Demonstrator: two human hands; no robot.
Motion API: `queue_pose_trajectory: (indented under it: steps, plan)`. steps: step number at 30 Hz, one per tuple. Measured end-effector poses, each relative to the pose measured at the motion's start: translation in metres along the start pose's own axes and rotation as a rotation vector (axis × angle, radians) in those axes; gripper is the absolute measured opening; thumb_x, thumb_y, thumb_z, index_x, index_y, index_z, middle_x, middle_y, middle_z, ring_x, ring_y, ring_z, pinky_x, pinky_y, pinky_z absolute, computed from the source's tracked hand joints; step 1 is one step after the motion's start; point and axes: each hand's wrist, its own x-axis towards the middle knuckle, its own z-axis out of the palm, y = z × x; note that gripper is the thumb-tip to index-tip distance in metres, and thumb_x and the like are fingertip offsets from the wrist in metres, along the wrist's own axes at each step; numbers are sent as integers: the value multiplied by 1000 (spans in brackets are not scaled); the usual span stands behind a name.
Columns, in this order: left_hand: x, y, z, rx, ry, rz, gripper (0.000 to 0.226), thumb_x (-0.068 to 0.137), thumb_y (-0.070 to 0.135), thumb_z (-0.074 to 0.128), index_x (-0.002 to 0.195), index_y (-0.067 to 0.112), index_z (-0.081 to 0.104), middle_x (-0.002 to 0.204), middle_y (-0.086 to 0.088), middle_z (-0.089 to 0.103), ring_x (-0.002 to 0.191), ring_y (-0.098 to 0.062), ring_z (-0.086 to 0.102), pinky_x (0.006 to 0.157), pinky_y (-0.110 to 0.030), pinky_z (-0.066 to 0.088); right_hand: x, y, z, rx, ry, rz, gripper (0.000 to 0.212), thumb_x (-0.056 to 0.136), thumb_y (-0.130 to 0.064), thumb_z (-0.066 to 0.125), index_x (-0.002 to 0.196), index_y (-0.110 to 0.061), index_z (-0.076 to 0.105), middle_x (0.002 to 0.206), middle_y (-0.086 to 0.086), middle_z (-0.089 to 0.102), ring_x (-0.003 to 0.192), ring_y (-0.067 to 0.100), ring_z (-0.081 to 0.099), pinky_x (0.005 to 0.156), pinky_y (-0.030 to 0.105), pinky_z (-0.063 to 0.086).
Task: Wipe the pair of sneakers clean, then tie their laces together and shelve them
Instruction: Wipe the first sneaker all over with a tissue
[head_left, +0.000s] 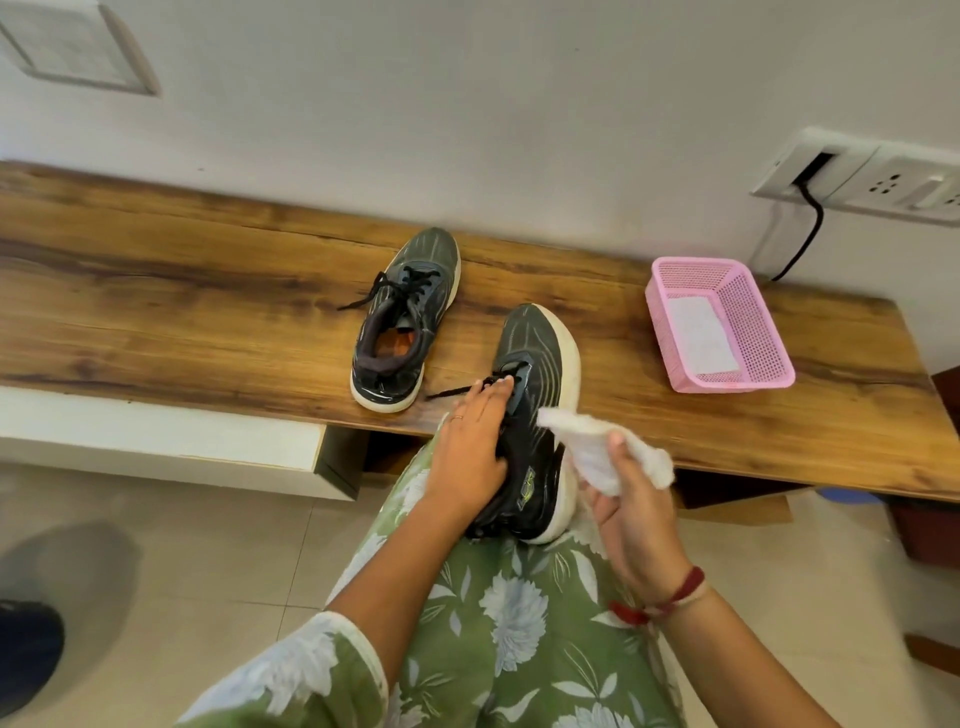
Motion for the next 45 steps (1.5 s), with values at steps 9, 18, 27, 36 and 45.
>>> queue_pose_trajectory:
  steps: [9,18,27,36,45]
  plan:
    - [-8,4,9,-70,122,20,70,86,23,45,151,14,20,143,-15,43,132,-33,40,102,-45,41,25,31,13,-1289,-604,-726,47,92,-15,45,139,-12,43,144,4,43,137,14,34,112,36,31]
    - [-9,1,9,-28,105,19,84,82,8,57,151,10,9,159,-5,13,141,-9,-6,118,-46,8,24,18,-2,-1325,-568,-713,50,92,-27,46,139,-11,42,143,-6,38,136,8,30,115,25,16]
    - [-9,1,11,-13,142,10,86,81,12,57,151,3,8,159,-9,11,144,-13,-3,119,-47,5,34,12,-2,-1265,-656,-725,47,92,-29,48,133,-6,50,137,-2,48,132,3,36,114,23,22]
    - [-9,0,10,-77,133,12,84,85,20,55,151,3,6,159,-6,9,143,-9,-6,120,-39,1,32,14,10,-1283,-688,-692,54,96,-45,38,131,-7,52,134,5,54,126,13,46,113,24,23]
    - [-10,-1,14,-46,150,10,88,81,8,60,151,6,7,159,-4,11,144,-9,-5,119,-43,7,27,15,7,-1328,-645,-618,59,95,-53,31,135,-13,50,136,-1,51,129,9,43,113,25,23]
